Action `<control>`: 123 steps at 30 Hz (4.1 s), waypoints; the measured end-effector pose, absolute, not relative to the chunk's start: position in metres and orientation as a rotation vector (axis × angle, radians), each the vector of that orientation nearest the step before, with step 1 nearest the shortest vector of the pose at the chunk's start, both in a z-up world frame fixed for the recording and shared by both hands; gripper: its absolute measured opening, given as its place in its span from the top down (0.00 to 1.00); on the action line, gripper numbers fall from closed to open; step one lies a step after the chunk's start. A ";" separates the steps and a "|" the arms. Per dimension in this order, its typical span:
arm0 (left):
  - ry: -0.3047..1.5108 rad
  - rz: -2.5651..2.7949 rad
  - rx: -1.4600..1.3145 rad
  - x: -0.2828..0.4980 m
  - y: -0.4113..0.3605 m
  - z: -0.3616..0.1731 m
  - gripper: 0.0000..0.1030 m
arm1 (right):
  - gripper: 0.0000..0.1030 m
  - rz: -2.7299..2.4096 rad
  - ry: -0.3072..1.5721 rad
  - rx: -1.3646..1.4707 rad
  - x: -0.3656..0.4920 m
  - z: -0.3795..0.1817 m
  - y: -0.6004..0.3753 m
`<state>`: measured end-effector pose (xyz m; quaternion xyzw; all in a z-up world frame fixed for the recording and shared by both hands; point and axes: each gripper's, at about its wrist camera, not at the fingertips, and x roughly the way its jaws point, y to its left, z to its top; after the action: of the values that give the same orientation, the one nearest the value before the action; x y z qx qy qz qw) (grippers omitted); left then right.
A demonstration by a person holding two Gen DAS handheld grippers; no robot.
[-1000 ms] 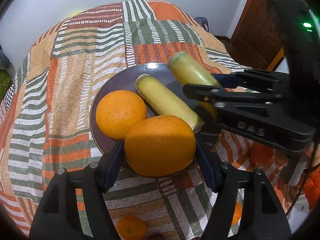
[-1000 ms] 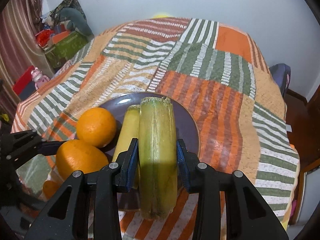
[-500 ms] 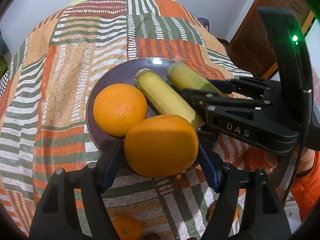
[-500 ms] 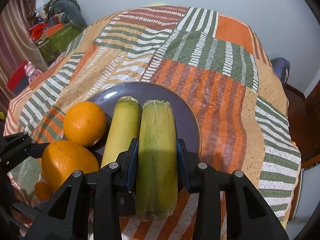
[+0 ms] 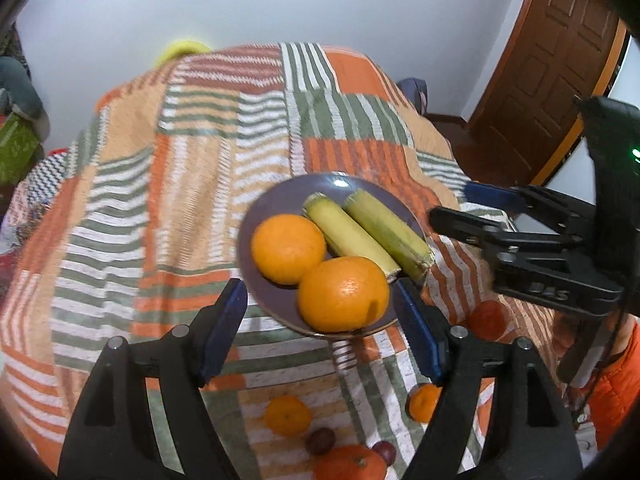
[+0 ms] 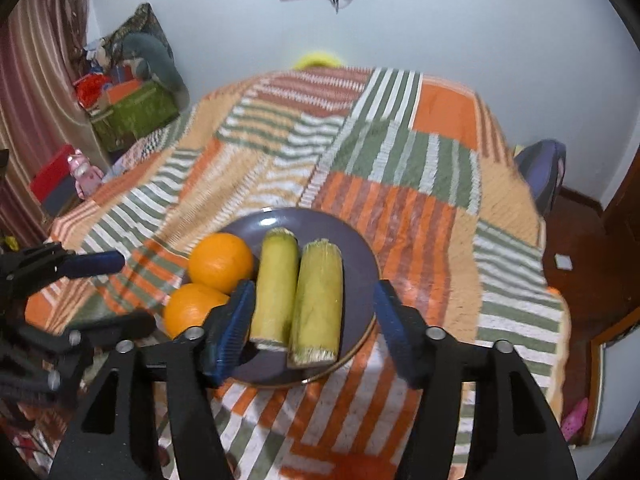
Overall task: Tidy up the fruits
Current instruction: 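Set the green corn cob on the plate with the right tool while the left tool sets the orange there, then move the left tool to the large red tomato and grasp it, then grasp the smaller red tomato with the right tool while the left tool lifts its tomato, then lower both red tomatoes onto the purple plate and open both tools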
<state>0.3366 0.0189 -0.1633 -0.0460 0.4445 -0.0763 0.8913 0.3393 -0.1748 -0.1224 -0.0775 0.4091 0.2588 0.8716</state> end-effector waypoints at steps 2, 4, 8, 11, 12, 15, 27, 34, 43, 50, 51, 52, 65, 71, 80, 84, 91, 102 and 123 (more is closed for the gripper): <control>0.904 -0.147 -0.096 0.328 0.024 -0.154 0.26 | 0.43 0.535 0.826 -0.179 0.329 -0.110 -0.177; 0.884 -0.135 -0.101 0.317 0.030 -0.144 0.25 | 0.40 0.533 0.803 -0.190 0.319 -0.100 -0.179; 0.864 -0.121 -0.109 0.296 0.039 -0.131 0.24 | 0.34 0.531 0.770 -0.183 0.300 -0.087 -0.184; 0.861 -0.114 -0.103 0.280 0.041 -0.126 0.22 | 0.31 0.528 0.757 -0.175 0.283 -0.084 -0.187; 0.862 -0.111 -0.098 0.274 0.041 -0.125 0.22 | 0.31 0.531 0.754 -0.173 0.276 -0.083 -0.189; 0.870 -0.108 -0.090 0.260 0.040 -0.124 0.22 | 0.26 0.533 0.749 -0.154 0.257 -0.083 -0.195; 0.983 -0.133 -0.080 0.226 0.021 -0.151 0.22 | 0.24 0.468 0.801 -0.112 0.220 -0.106 -0.234; 1.040 -0.134 -0.017 0.220 -0.001 -0.175 0.30 | 0.24 0.432 0.819 -0.095 0.206 -0.119 -0.260; 1.128 -0.155 0.001 0.222 -0.014 -0.211 0.42 | 0.31 0.442 0.859 -0.093 0.211 -0.142 -0.268; 1.163 -0.150 0.006 0.229 -0.015 -0.227 0.49 | 0.32 0.443 0.897 -0.070 0.226 -0.160 -0.266; 1.164 -0.153 0.003 0.230 -0.015 -0.228 0.49 | 0.32 0.443 0.903 -0.066 0.228 -0.163 -0.266; 1.163 -0.156 -0.004 0.230 -0.014 -0.228 0.49 | 0.32 0.441 0.906 -0.064 0.230 -0.164 -0.265; 1.120 -0.144 -0.040 0.232 -0.004 -0.225 0.51 | 0.34 0.416 0.951 -0.043 0.260 -0.189 -0.258; 1.071 -0.114 -0.085 0.235 0.014 -0.205 0.51 | 0.42 0.436 0.995 0.014 0.269 -0.200 -0.261; 1.035 -0.091 -0.114 0.236 0.025 -0.191 0.51 | 0.57 0.447 0.985 -0.001 0.266 -0.198 -0.251; 1.017 -0.093 -0.112 0.236 0.027 -0.186 0.51 | 0.57 0.449 0.975 0.017 0.266 -0.191 -0.253; 0.971 -0.079 -0.111 0.241 0.033 -0.169 0.51 | 0.57 0.457 0.930 0.035 0.266 -0.170 -0.253; 0.902 -0.060 -0.101 0.255 0.043 -0.142 0.51 | 0.57 0.473 0.798 0.010 0.270 -0.125 -0.237; 0.836 -0.058 -0.047 0.325 0.046 -0.121 0.51 | 0.57 0.528 0.652 -0.005 0.305 -0.079 -0.196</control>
<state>0.3246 0.0464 -0.1208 -0.0229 0.4058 -0.0284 0.9132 0.3045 -0.1965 -0.0787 -0.0026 0.3167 0.2563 0.9132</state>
